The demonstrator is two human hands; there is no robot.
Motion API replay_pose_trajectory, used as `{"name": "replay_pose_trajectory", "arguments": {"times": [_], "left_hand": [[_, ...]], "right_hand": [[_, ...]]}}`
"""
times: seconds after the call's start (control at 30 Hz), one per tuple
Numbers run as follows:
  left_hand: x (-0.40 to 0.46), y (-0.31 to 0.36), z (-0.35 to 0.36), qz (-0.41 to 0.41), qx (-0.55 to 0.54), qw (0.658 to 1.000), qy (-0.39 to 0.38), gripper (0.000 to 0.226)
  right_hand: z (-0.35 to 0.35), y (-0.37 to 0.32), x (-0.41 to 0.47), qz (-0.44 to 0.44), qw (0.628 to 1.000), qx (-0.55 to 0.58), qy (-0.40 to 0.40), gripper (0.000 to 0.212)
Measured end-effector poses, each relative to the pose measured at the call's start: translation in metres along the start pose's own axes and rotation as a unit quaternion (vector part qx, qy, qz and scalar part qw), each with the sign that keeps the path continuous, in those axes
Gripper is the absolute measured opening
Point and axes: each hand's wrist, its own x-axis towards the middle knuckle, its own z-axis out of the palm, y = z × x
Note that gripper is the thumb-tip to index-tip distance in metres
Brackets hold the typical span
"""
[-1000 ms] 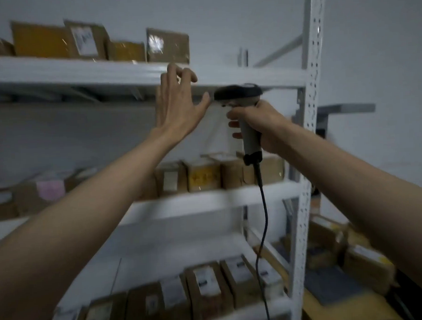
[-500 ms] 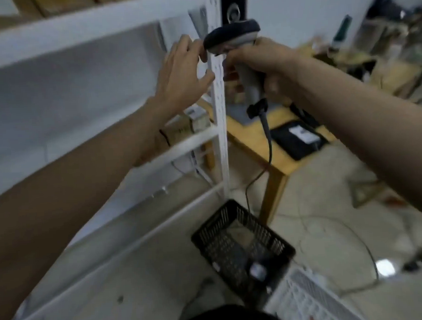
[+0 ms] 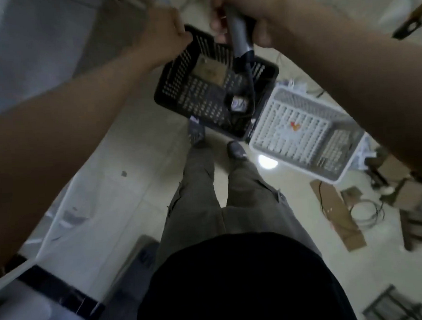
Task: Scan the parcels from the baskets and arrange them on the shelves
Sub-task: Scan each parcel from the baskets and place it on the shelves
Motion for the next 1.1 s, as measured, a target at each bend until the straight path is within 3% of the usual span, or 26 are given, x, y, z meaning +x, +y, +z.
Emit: {"name": "replay_pose_trajectory", "arguments": {"times": [0.07, 0.23, 0.47, 0.67, 0.8, 0.97, 1.1], "left_hand": [[0.01, -0.019, 0.047, -0.012, -0.014, 0.999, -0.044, 0.014], [0.033, -0.064, 0.156, -0.034, -0.036, 0.988, -0.146, 0.01], [0.105, -0.118, 0.315, -0.035, -0.031, 0.97, -0.237, 0.022], [0.167, -0.142, 0.44, 0.018, -0.021, 0.973, -0.23, 0.028], [0.192, -0.145, 0.508, 0.051, -0.031, 0.974, -0.219, 0.034], [0.22, -0.139, 0.57, 0.076, -0.036, 0.984, -0.157, 0.038], [0.24, -0.132, 0.603, 0.122, -0.016, 0.979, -0.165, 0.049]], "right_hand": [[0.003, 0.046, 0.027, 0.029, 1.0, 0.005, -0.001, 0.021], [0.006, 0.156, 0.092, 0.044, 0.987, 0.1, 0.113, 0.009], [0.008, 0.299, 0.199, 0.154, 0.942, 0.24, 0.176, 0.007], [0.021, 0.39, 0.284, 0.178, 0.917, 0.292, 0.205, 0.009], [0.029, 0.434, 0.327, 0.198, 0.879, 0.38, 0.212, 0.005], [0.046, 0.473, 0.354, 0.19, 0.852, 0.432, 0.226, 0.008], [0.051, 0.488, 0.363, 0.161, 0.838, 0.46, 0.246, 0.01]]}}
